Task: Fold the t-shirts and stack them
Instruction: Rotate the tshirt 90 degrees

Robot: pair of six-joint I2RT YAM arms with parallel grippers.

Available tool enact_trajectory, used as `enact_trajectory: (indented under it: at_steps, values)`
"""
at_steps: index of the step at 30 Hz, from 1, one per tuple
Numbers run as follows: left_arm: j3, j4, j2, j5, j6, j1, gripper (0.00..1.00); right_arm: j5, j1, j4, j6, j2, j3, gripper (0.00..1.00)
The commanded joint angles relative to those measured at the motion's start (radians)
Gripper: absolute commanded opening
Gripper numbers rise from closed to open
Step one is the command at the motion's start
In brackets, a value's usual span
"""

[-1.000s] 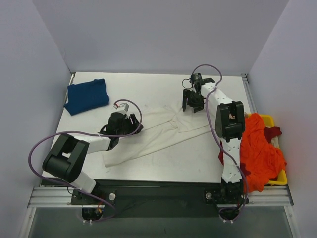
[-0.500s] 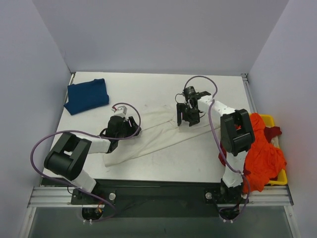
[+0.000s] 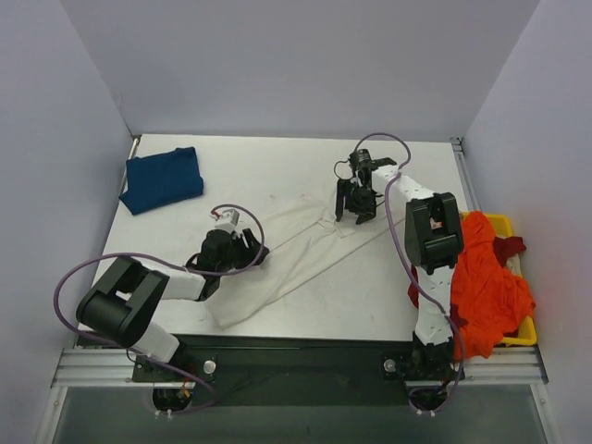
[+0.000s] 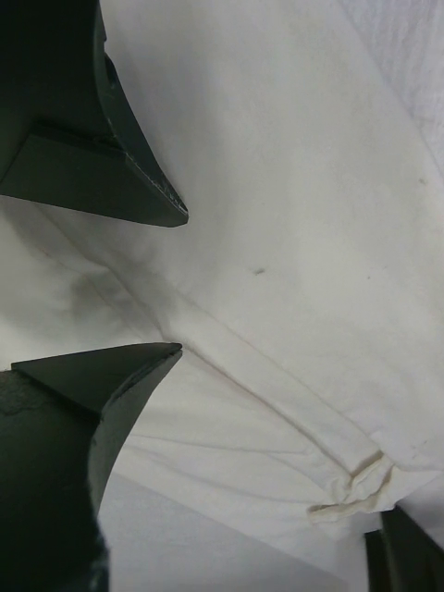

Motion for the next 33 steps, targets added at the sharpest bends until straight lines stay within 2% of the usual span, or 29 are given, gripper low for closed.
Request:
enact_trajectory:
  at_steps: [1,9,15,22,28,33]
  values:
    - [-0.047,-0.034,-0.03,0.043,-0.039,-0.045,0.64,0.086,-0.041,-0.039,-0.034,0.102,0.091,0.61]
    - [-0.088,0.106,-0.004,0.081,-0.132,-0.177,0.64,0.072,-0.058,-0.169,-0.073,0.262,0.388,0.62]
    - [-0.088,0.245,0.102,0.101,-0.195,-0.261,0.63,0.051,-0.06,-0.231,-0.082,0.369,0.587,0.64]
    - [-0.056,0.379,0.241,0.119,-0.234,-0.35,0.63,0.012,-0.06,-0.251,-0.087,0.441,0.716,0.68]
    - [-0.033,0.344,0.208,0.083,-0.209,-0.378,0.62,-0.015,-0.057,-0.249,-0.099,0.422,0.73,0.7]
    - [-0.012,0.184,0.088,0.038,-0.142,-0.378,0.63,-0.044,-0.057,-0.246,-0.108,0.311,0.687,0.7]
